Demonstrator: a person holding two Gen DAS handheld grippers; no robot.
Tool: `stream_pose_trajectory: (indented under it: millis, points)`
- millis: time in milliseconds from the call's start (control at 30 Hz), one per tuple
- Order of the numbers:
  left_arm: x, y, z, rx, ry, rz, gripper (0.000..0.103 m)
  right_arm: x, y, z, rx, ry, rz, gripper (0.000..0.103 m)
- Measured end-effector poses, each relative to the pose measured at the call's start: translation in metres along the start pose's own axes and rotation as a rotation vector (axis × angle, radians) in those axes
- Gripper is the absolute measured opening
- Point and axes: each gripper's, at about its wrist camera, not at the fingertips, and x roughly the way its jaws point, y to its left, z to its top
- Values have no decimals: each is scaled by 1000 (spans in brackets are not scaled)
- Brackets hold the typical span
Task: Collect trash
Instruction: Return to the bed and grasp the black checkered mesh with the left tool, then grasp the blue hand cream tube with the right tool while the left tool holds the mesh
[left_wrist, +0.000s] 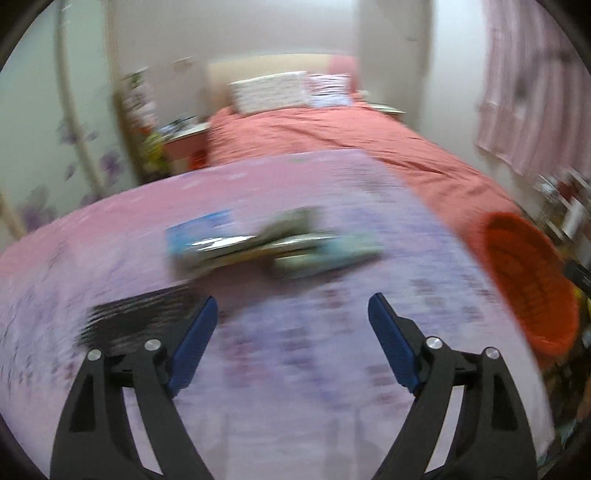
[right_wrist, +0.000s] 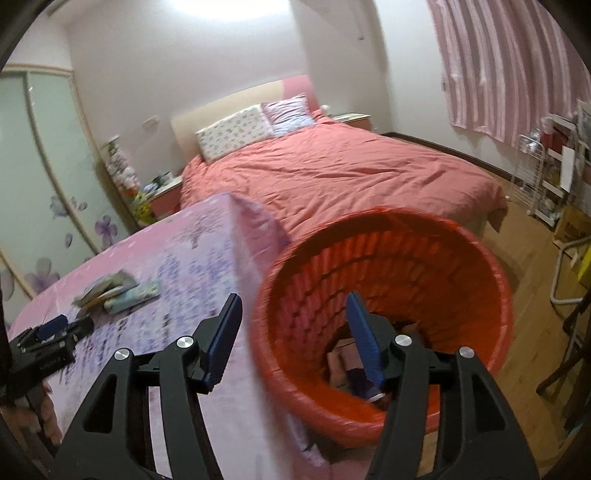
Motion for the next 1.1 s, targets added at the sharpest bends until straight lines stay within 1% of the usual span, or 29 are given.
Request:
stream_pose_trajectory:
  millis: [33, 67, 100, 200, 267, 333, 400, 467, 500, 567, 600, 633, 800, 933, 1033, 1100]
  points:
    - [2, 26, -1, -42, 9, 33, 88, 0, 8, -2, -16, 6, 8, 60]
    - [3, 39, -1, -60, 12, 49, 90, 1, 15, -4, -28, 10, 13, 60]
    - [7, 63, -3, -90, 19, 96, 91, 2, 22, -5, -40, 16, 19, 60]
    - [16, 103, -6, -144, 45, 149, 92, 7, 39, -10, -65, 41, 38, 61]
    - [24, 121, -7, -167, 68, 153, 92, 10, 50, -13, -79, 60, 50, 61]
    - [30, 131, -7, -178, 83, 140, 92, 14, 62, -16, -98, 75, 59, 61]
    - [38, 138, -6, -182, 98, 124, 92, 17, 74, -17, -119, 86, 66, 62]
    - [46, 139, -6, -184, 113, 101, 90, 20, 84, -18, -132, 93, 70, 62]
    - [51, 140, -5, -186, 134, 76, 85, 21, 89, -18, -140, 98, 73, 62]
    - [54, 139, -4, -182, 135, 78, 81, 24, 96, -19, -148, 104, 78, 62]
    - [55, 139, -3, -179, 134, 77, 76, 26, 101, -19, -153, 109, 81, 63]
    - [56, 138, -2, -176, 140, 88, 75, 29, 106, -19, -159, 116, 85, 63]
    - [59, 133, 0, -169, 146, 107, 74, 47, 133, -23, -196, 138, 87, 63]
    - [61, 131, 0, -174, 145, 111, 74, 67, 156, -20, -220, 145, 85, 63]
    - [60, 131, 0, -181, 144, 118, 72, 87, 173, -14, -213, 167, 76, 63]
    - [60, 133, -2, -182, 143, 117, 72, 99, 182, -10, -223, 171, 49, 63]
